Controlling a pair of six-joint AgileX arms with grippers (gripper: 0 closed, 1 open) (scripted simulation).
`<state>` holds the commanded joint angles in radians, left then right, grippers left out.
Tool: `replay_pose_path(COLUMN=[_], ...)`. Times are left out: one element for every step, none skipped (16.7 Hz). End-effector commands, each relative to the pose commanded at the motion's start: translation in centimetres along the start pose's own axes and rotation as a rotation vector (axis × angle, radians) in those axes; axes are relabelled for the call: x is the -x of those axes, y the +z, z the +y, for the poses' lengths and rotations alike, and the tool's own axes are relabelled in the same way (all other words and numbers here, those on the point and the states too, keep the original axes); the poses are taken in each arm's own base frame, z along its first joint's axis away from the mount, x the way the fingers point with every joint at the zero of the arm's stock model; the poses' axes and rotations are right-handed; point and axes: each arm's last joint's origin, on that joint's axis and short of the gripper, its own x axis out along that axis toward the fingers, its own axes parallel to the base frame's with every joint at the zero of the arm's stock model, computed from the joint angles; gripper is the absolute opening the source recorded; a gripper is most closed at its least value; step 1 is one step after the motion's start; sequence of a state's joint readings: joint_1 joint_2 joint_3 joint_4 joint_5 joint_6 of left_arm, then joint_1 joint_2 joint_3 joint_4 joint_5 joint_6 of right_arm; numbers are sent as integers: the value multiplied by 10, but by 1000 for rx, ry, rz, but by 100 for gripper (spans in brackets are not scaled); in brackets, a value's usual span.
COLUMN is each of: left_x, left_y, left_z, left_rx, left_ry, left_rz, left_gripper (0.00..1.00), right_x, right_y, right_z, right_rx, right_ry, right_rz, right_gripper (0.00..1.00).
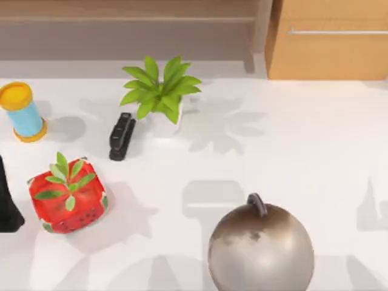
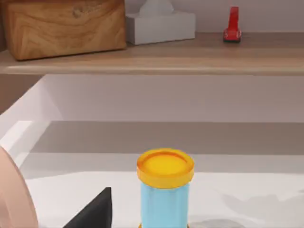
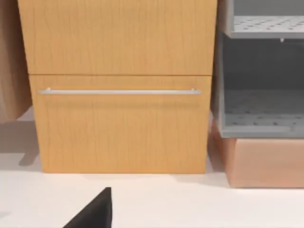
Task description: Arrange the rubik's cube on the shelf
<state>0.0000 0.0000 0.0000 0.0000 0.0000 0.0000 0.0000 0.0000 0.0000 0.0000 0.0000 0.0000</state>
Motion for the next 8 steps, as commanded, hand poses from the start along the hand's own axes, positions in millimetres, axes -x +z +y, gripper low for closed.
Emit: replay_pose_path(left_x=[0, 0, 0, 0, 0, 0, 0, 0], left_y=[0, 0, 0, 0, 0, 0, 0, 0], left_z=[0, 0, 0, 0, 0, 0, 0, 0], left_rx=[0, 0, 0, 0, 0, 0, 0, 0], left_ry=[0, 0, 0, 0, 0, 0, 0, 0], left_rz=[0, 0, 0, 0, 0, 0, 0, 0], left_gripper=[100, 100, 100, 100, 100, 100, 100, 100], right_x=[0, 0, 0, -1, -2, -4, -7, -10], right_y=[0, 0, 1, 4, 7, 10, 14, 18], right_z=[0, 0, 0, 1, 2, 3, 4, 6], right_rx=[0, 0, 6, 18, 38, 67, 102, 142], right_ry=[0, 0, 3, 8, 17, 31, 47, 66], right_rz=[0, 0, 0, 2, 6, 17, 31, 48], right_gripper=[100, 100, 100, 100, 100, 100, 100, 100])
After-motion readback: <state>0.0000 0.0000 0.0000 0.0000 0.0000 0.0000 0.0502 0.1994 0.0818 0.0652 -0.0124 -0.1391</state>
